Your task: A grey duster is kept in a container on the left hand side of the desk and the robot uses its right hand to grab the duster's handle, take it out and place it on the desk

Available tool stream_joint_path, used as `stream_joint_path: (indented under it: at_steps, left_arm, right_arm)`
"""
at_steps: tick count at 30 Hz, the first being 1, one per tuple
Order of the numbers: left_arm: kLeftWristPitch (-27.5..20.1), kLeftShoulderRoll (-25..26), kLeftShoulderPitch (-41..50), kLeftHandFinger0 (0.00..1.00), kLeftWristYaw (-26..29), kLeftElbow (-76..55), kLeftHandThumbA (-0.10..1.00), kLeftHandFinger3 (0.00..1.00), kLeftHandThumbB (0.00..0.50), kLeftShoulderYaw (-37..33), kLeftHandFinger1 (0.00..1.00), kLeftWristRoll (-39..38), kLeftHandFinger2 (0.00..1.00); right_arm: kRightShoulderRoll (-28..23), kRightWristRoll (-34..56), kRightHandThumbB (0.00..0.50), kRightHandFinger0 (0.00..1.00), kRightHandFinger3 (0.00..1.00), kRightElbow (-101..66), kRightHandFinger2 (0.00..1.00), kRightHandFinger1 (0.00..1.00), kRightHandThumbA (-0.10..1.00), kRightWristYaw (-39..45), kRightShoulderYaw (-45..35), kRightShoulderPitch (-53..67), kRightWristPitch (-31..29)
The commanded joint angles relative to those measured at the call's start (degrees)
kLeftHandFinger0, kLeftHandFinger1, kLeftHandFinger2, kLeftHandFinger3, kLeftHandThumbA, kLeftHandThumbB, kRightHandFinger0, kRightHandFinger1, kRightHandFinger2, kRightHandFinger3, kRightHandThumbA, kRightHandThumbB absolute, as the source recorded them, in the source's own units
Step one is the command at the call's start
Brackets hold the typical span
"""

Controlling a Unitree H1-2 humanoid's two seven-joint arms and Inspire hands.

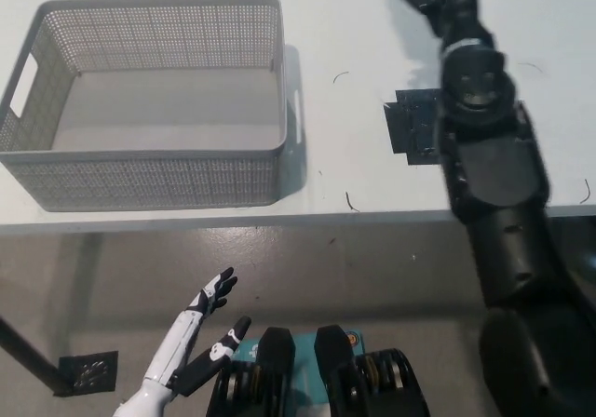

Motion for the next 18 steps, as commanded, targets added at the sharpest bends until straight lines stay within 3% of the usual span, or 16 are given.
stream_joint_path:
  at_steps: [1, 4, 5, 6, 9, 13, 15, 18]
  left_arm:
    - [-2.5, 0.7, 1.0, 1.0, 1.8, -3.0, 0.75, 1.0, 0.104, 1.2, 1.0, 0.6, 1.0]
    - [-2.3, 0.9, 1.6, 1.0, 2.0, -3.3, 0.75, 1.0, 0.11, 1.8, 1.0, 0.4, 1.0]
    - [-1.7, 1.0, 1.9, 1.0, 2.0, -3.8, 0.75, 1.0, 0.111, 2.1, 1.0, 0.4, 1.0]
    - [-1.3, 1.0, 2.4, 1.0, 2.0, -4.3, 0.75, 1.0, 0.11, 2.3, 1.0, 0.2, 1.0]
    - [-1.7, 0.8, 3.0, 1.0, 2.2, -4.4, 0.74, 1.0, 0.101, 2.8, 1.0, 0.1, 1.0]
    - [-1.9, 0.7, 3.6, 1.0, 2.1, -4.6, 0.71, 1.0, 0.091, 3.4, 1.0, -0.5, 1.0]
    - [-1.5, 0.9, 4.2, 1.0, 2.2, -5.1, 0.72, 1.0, 0.093, 3.8, 1.0, 0.1, 1.0]
    - [-1.5, 1.1, 4.4, 1.0, 2.3, -5.4, 0.73, 1.0, 0.083, 4.2, 1.0, 0.3, 1.0]
  right_arm:
    - [-5.1, 2.3, 0.064, 0.0, 0.13, -13.1, 0.19, 0.0, -0.08, 2.0, 0.7, 0.9, 1.3]
    - [-7.8, -1.5, 0.062, 0.0, 0.1, -15.3, 0.23, 0.01, -0.06, 3.1, 4.1, 3.1, 2.0]
    - [-8.7, -1.7, 0.112, 0.0, 0.14, -16.2, 0.26, 0.01, -0.1, 3.9, 5.1, 4.5, 1.7]
    - [-9.6, -2.2, 0.122, 0.0, 0.15, -17.2, 0.32, 0.04, -0.1, 4.7, 6.4, 6.0, 2.2]
    - [-12.6, -3.9, 0.12, 0.0, 0.12, -19.4, 0.36, 0.06, -0.1, 7.0, 10.9, 9.3, 2.4]
    - [-15.6, -6.3, 0.181, 0.0, 0.21, -21.2, 0.35, 0.02, -0.1, 8.8, 15.3, 13.4, 4.7]
    - [-16.4, -5.4, 0.187, 0.0, 0.26, -20.4, 0.48, 0.07, -0.1, 8.7, 16.0, 15.5, 3.9]
    - [-17.1, -4.7, 0.18, 0.0, 0.48, -18.4, 0.6, 0.15, -0.1, 8.0, 16.3, 17.3, 3.0]
